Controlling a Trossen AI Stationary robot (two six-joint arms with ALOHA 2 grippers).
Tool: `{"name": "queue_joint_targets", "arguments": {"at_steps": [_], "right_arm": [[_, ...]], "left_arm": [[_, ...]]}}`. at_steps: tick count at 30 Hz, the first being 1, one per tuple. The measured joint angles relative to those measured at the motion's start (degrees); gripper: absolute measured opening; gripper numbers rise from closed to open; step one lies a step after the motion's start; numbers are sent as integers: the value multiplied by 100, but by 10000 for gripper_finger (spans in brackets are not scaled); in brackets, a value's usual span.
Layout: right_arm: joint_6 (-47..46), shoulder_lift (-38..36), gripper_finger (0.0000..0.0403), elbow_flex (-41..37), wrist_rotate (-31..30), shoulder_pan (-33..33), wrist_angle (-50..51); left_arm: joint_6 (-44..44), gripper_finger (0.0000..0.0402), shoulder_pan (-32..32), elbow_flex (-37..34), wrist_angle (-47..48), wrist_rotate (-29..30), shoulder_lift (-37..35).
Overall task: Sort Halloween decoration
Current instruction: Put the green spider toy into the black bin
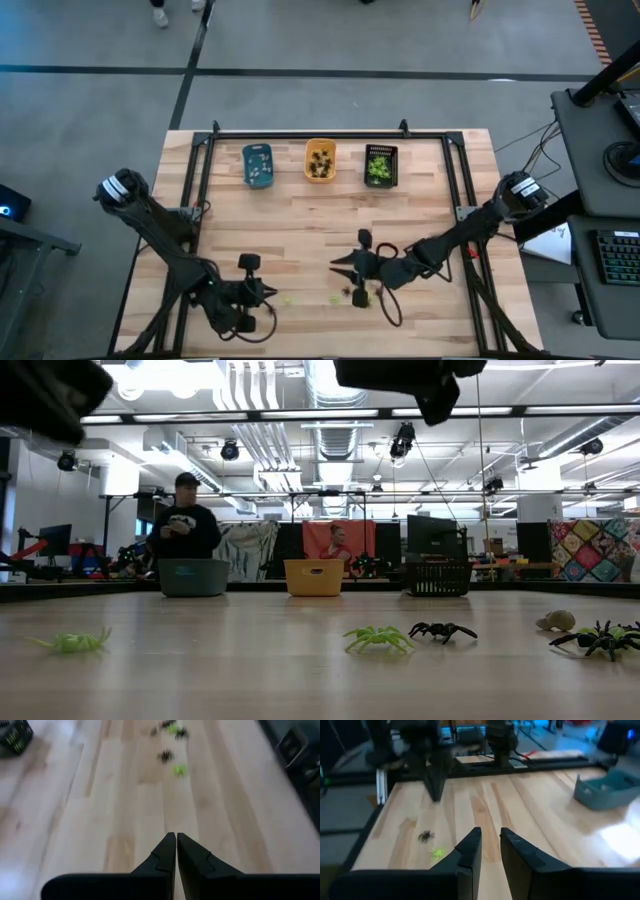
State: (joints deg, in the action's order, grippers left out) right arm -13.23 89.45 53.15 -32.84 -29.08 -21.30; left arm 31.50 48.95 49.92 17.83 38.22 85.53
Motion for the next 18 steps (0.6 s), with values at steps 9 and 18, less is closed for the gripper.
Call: {"name": "queue_joint_targets", "arguments": {"at_steps": [9,18], "right_arm": [[-1575,131,63,179,940,400,15],[-2288,1204,63,1386,1356,397,1106]], "left_arm": [[77,0,-114,-409,-1204,-301,885],[-50,0,-184,-634,-2237,-780,1290]]}}
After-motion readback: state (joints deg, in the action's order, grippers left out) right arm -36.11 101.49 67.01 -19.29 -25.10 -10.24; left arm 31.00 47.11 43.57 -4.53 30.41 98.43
